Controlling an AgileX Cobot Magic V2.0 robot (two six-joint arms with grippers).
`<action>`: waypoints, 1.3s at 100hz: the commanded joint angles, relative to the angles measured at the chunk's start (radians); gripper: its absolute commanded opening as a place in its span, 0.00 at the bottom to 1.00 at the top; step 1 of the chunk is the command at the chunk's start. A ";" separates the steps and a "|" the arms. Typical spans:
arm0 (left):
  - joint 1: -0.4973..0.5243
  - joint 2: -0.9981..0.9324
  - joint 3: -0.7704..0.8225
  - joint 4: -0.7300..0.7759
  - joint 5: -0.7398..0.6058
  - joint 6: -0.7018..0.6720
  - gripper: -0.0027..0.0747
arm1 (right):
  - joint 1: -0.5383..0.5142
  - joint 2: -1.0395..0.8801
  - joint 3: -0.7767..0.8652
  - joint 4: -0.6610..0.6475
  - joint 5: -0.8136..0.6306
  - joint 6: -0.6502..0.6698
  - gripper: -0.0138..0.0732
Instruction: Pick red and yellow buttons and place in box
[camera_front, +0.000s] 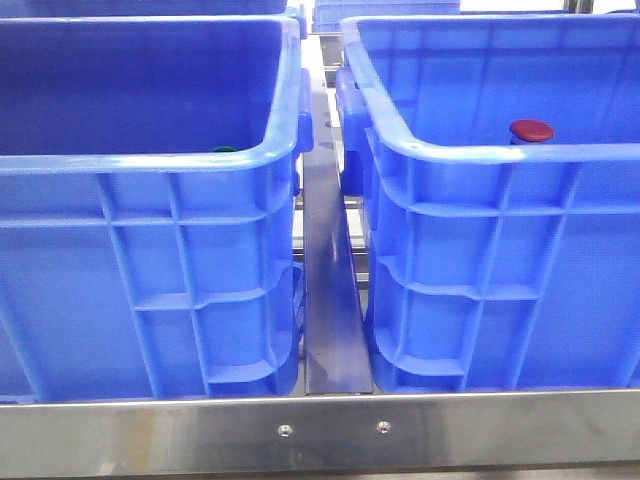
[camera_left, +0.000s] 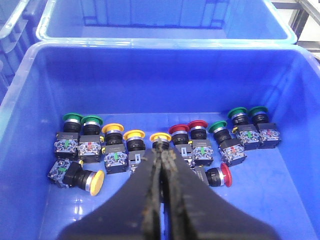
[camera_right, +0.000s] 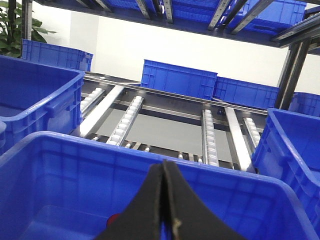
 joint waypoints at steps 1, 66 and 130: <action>0.003 0.001 -0.027 0.010 -0.072 -0.010 0.01 | -0.002 -0.004 -0.028 0.125 0.035 0.000 0.06; 0.003 0.001 -0.027 0.010 -0.072 -0.010 0.01 | -0.002 -0.004 -0.028 0.125 0.035 0.000 0.06; 0.003 0.001 -0.027 0.201 -0.072 -0.010 0.01 | -0.002 -0.004 -0.028 0.125 0.035 0.000 0.06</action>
